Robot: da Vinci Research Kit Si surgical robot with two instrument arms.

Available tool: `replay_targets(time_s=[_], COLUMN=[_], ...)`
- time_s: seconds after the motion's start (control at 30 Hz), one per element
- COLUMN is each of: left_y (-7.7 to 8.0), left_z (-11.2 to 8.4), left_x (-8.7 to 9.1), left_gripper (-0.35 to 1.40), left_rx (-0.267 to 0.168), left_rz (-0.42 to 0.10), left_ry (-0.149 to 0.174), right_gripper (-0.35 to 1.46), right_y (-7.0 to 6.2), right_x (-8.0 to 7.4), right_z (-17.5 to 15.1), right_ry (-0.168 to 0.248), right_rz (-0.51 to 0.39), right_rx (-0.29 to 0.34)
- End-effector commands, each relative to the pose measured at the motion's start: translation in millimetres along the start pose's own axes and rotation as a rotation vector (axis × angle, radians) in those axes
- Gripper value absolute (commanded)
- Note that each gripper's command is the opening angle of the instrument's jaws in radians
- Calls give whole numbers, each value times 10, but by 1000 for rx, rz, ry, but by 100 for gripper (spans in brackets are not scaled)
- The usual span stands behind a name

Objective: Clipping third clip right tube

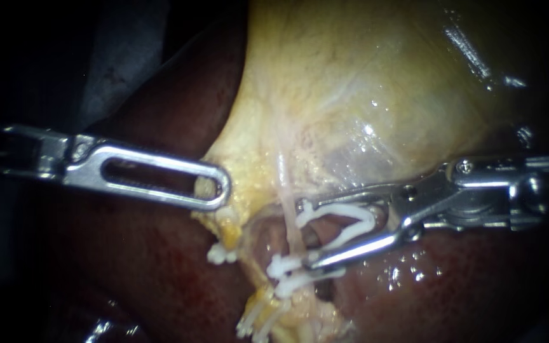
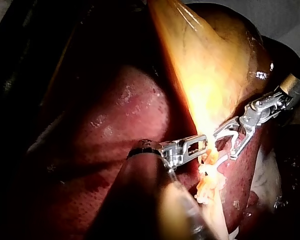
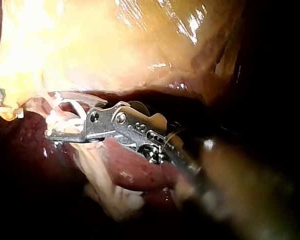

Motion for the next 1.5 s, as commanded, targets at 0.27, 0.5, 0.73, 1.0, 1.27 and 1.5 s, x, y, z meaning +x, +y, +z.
replay_targets(time_s=[0.27, 0.5, 0.73, 1.0, 1.27, 1.5], left_y=[-2, -4, -6, -6, -6, -6], left_z=[1, 2, 3, 3, 3, 4], left_x=[1, 2, 3, 2, 2, 2], left_gripper=[-35, -35, -35, -35, -35, -35], left_rx=[1, 3, 4, 4, 4, 4], left_rz=[0, -1, -1, -1, -1, -1], left_ry=[1, 3, 5, 4, 4, 4], right_gripper=[53, 53, 53, 52, 50, 50], right_y=[8, 16, 18, 17, 18, 23], right_x=[1, -1, 5, 8, 10, 15], right_z=[9, 14, 27, 36, 40, 45], right_ry=[-2, -4, -7, -7, -2, 0], right_rz=[-2, -6, -7, -10, 8, 22], right_rx=[0, 2, 6, 11, 12, 8])
